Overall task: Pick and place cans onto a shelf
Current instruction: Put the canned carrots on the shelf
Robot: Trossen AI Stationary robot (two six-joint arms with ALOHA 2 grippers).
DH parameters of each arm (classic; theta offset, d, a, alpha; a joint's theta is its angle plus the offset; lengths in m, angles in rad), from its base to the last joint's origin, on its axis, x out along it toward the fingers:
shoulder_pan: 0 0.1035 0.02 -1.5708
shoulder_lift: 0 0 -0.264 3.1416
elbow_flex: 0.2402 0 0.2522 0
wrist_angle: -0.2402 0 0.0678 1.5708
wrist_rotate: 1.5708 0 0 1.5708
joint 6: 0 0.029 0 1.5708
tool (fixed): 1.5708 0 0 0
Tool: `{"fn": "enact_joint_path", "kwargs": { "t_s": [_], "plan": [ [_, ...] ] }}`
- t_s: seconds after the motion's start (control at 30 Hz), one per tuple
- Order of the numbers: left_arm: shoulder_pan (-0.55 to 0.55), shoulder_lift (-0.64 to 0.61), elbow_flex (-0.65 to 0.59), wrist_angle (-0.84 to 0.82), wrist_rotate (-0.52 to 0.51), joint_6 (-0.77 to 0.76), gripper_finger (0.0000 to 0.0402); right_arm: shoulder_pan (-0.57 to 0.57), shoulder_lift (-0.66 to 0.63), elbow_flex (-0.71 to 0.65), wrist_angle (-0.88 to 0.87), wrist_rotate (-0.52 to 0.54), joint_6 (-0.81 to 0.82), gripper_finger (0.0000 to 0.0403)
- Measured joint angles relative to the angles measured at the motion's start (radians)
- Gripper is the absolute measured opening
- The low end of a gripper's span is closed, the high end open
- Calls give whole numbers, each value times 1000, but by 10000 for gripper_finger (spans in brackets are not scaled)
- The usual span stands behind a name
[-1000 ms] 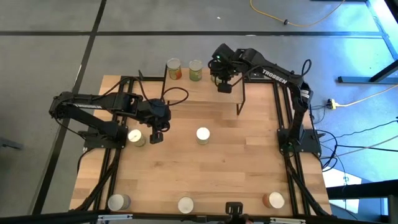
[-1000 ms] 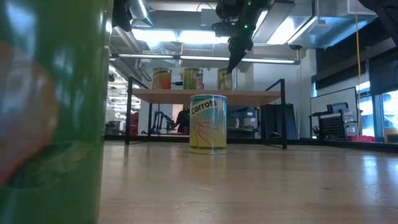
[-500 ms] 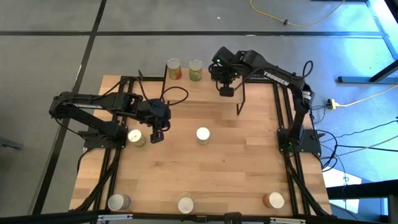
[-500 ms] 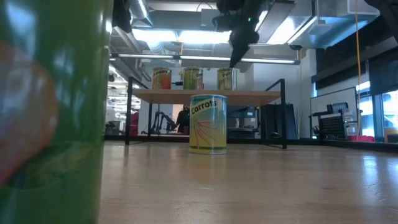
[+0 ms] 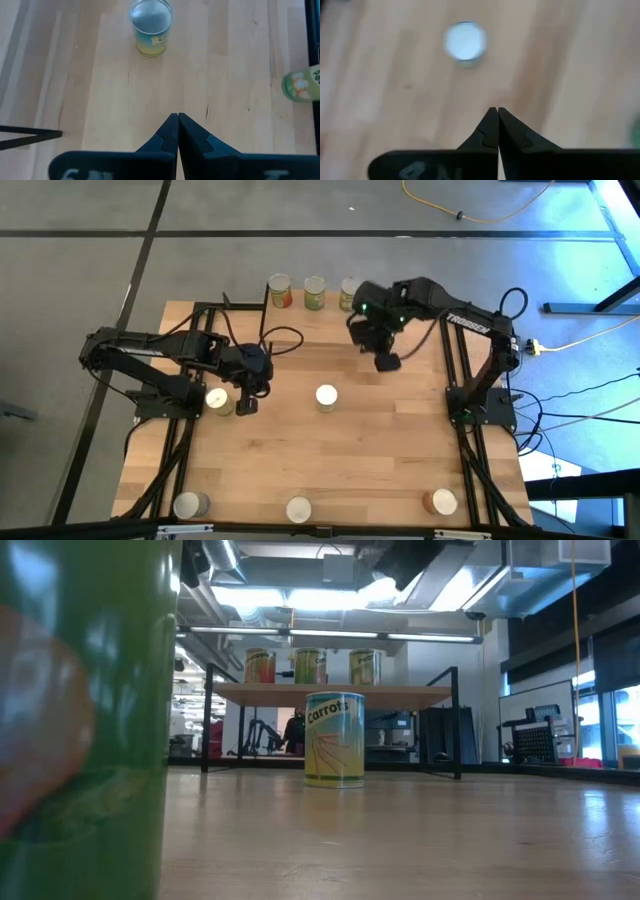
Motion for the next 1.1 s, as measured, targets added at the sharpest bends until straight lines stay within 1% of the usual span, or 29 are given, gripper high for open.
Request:
{"fn": "enact_joint_path", "kwargs": {
  "t_s": [0.1,0.17,0.33,0.4,0.5,0.67,0.83,1.1],
  "plan": [
    [-21,0,0,0,-2,2,0,66,8,-5,15,-10,-1,2],
    [-40,0,0,0,-2,3,0,102,9,-6,53,3,11,9],
    [-85,0,0,0,-5,-6,0,161,9,-6,152,30,103,43],
    [-98,0,0,1,-8,-31,0,180,20,-4,165,30,131,58],
    [-118,0,0,1,-8,-67,0,201,47,-6,151,31,128,79],
    [-149,0,0,5,-24,-133,0,217,89,-6,146,31,77,105],
    [-169,0,0,5,-32,-170,0,217,151,-6,150,31,46,110],
    [-187,0,0,4,-35,-189,0,242,251,-6,142,34,-178,110]
  ]
}}
